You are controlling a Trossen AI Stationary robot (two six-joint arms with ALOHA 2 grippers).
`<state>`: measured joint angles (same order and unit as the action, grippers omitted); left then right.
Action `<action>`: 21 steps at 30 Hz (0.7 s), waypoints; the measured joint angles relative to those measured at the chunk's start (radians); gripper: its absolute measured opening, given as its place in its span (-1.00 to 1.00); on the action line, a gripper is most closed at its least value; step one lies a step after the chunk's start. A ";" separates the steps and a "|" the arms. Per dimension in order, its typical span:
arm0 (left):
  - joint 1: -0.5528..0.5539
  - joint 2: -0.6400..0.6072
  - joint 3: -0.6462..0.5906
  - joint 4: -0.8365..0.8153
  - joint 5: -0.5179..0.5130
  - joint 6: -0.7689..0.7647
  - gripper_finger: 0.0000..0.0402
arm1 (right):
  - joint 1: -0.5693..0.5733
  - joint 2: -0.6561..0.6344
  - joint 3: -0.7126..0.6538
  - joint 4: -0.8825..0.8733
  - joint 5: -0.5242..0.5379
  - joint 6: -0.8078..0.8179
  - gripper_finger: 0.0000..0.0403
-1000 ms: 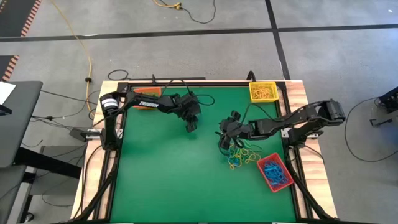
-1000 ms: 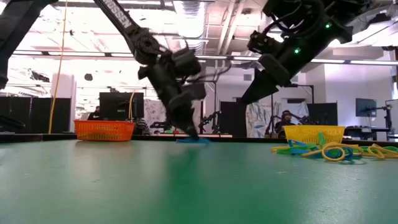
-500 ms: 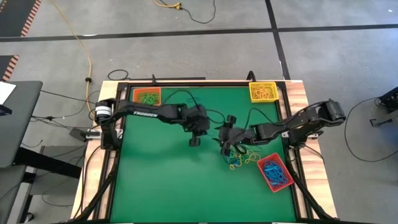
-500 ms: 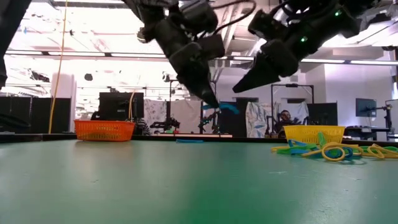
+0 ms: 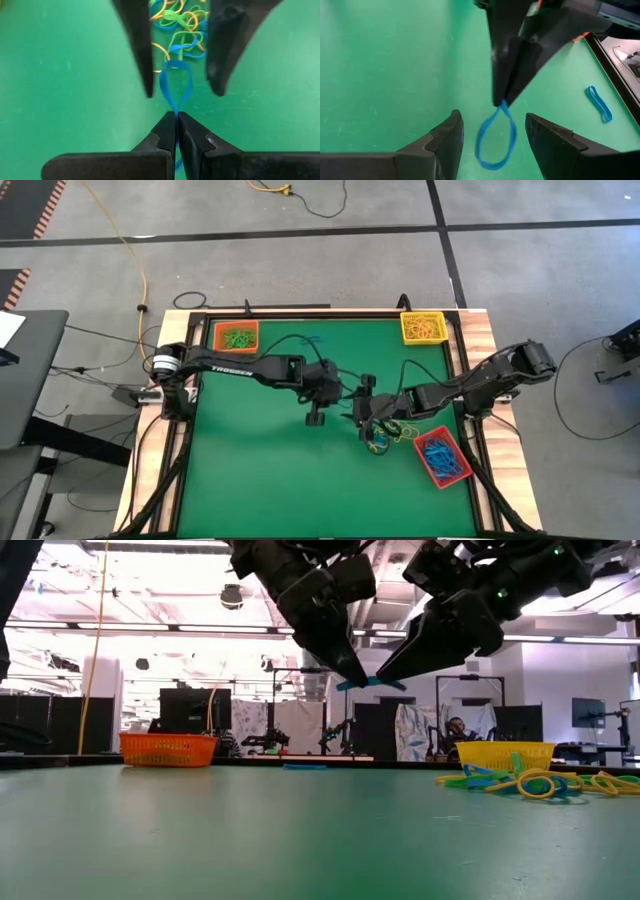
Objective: Sort rubber bands into baskets
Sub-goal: Put the blue rubber band into the red bin
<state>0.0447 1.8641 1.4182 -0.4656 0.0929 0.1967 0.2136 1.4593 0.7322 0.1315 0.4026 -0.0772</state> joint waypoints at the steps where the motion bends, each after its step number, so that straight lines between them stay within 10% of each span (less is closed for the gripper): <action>1: -0.003 0.000 0.001 0.001 0.000 0.000 -1.00 | 0.000 0.000 0.000 0.000 0.000 0.000 0.22; 21: -0.048 -0.004 0.001 0.007 0.000 -0.017 -1.00 | -0.007 0.002 0.000 -0.042 -0.048 0.043 -0.46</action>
<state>-0.0037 1.8601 1.4190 -0.4584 0.0933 0.1795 0.2070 1.4612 0.7322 0.0892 0.3542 -0.0345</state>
